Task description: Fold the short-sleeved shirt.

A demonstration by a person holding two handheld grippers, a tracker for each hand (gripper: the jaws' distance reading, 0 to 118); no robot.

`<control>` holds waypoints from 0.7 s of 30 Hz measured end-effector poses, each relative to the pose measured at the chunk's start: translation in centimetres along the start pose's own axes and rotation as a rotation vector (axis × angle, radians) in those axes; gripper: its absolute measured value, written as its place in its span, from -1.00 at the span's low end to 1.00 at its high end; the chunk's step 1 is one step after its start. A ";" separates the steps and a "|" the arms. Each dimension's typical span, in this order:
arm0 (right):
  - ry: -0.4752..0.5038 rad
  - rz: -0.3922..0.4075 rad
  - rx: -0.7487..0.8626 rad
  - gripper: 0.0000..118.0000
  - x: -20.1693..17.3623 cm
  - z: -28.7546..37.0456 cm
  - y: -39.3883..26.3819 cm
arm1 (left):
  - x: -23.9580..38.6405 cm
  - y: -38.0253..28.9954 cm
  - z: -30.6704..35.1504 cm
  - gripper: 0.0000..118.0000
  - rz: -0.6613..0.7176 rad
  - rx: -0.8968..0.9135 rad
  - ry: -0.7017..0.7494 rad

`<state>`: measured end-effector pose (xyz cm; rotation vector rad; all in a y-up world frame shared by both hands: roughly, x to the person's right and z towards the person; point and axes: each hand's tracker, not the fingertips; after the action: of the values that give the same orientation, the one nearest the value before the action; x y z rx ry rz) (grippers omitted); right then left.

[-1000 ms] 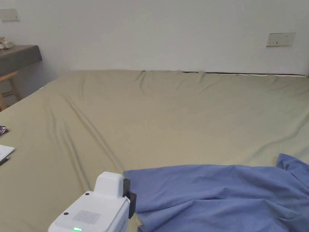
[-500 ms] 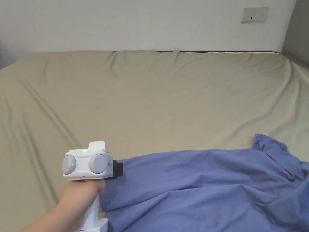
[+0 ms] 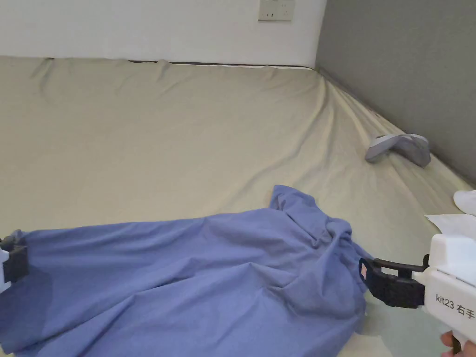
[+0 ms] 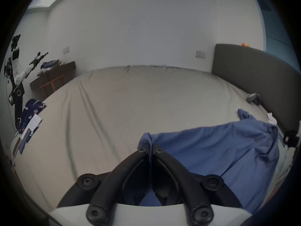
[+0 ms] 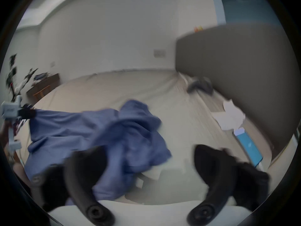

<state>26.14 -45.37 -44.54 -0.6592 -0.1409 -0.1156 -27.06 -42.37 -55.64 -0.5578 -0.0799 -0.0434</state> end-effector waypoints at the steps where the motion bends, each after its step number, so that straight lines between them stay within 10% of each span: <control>1: -0.006 -0.034 0.026 0.89 1.3 -1.2 0.2 | -0.3 0.4 0.7 -1.00 0.009 0.014 0.003; 6: 0.062 -0.174 -0.101 0.64 3.6 -6.6 0.3 | -1.2 1.2 1.0 -1.00 -0.059 0.035 0.043; 10: -0.010 -0.027 -0.201 0.59 0.9 -9.1 0.7 | -1.5 0.6 0.2 -1.00 -0.061 -0.014 0.040; 13: 0.065 0.095 -0.180 -0.78 -1.8 -8.8 1.3 | -1.1 0.1 0.1 -1.00 -0.072 -0.010 0.042; 21: -0.010 0.101 0.004 -0.77 -3.0 -5.7 2.9 | -2.7 2.1 3.2 -1.00 -0.075 0.050 0.033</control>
<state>24.14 -46.41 -51.19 -0.6615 -0.1172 -0.0154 -29.82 -38.84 -54.23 -0.5040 -0.0701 -0.1235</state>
